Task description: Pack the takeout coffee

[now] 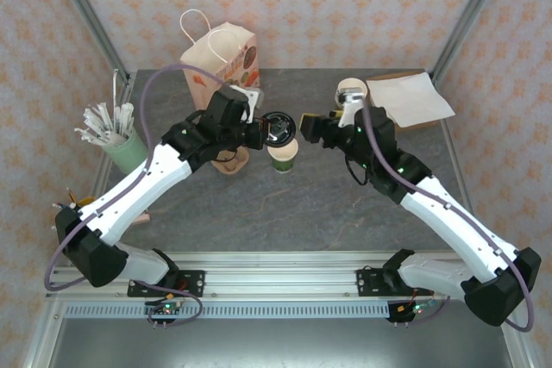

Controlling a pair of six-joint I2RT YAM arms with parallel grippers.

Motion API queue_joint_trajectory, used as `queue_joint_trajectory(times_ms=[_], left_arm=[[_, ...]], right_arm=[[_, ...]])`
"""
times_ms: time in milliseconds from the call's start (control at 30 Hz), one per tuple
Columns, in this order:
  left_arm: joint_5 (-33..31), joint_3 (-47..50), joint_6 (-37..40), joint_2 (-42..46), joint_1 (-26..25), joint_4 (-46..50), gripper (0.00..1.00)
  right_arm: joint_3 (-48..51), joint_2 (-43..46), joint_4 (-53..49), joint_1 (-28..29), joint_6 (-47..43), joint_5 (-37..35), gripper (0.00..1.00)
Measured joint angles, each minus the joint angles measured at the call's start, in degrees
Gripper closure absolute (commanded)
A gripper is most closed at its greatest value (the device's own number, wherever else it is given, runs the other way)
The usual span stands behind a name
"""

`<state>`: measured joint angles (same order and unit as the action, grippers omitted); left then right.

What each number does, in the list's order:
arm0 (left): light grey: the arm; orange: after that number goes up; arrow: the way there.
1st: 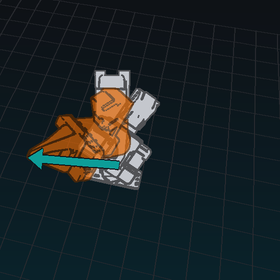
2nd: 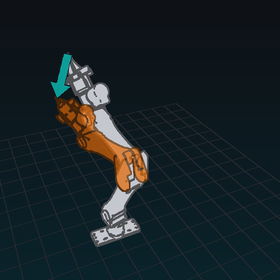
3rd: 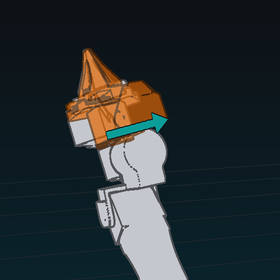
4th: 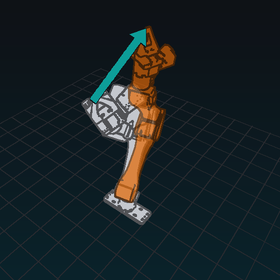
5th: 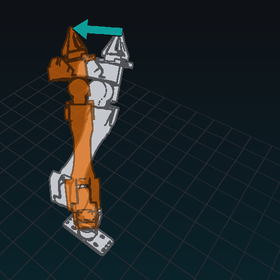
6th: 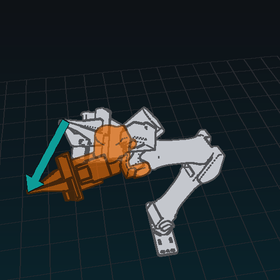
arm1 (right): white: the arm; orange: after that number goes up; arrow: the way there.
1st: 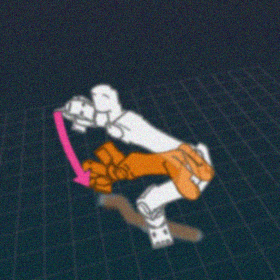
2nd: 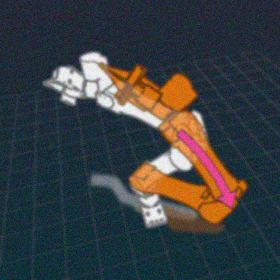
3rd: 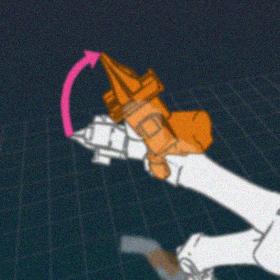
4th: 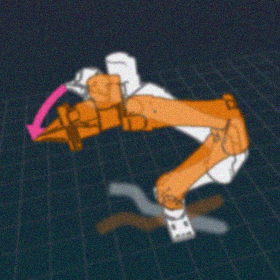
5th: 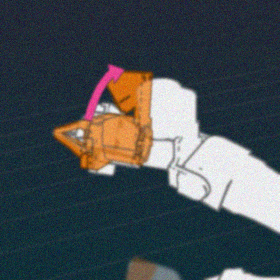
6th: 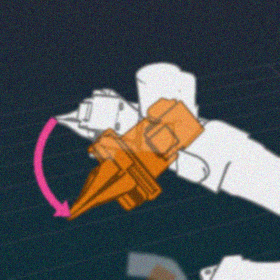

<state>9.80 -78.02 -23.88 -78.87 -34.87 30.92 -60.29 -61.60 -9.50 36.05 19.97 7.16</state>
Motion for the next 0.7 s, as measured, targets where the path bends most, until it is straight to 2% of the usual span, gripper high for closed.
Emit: queue_joint_trajectory(times_ms=[100, 200, 400, 700], left_arm=[[-1.6, 3.2, -7.5, 0.4, 0.0, -5.2, 1.0], [-2.8, 5.1, -13.4, 0.4, 0.0, -8.7, 1.0], [-3.5, 7.7, -22.3, 1.7, 0.0, -14.0, 1.0], [-5.4, 13.5, -29.5, 3.8, 0.0, -21.5, 1.0]], right_arm=[[4.3, -0.7, 6.1, 0.0, 15.2, 0.0, 0.19], [5.6, -3.8, 9.6, 0.0, 22.2, 1.2, 0.2], [5.6, -8.2, 15.5, 0.9, 25.4, 3.8, 0.31], [5.7, -11.9, 23.2, 3.0, 24.9, 5.9, 0.47]])
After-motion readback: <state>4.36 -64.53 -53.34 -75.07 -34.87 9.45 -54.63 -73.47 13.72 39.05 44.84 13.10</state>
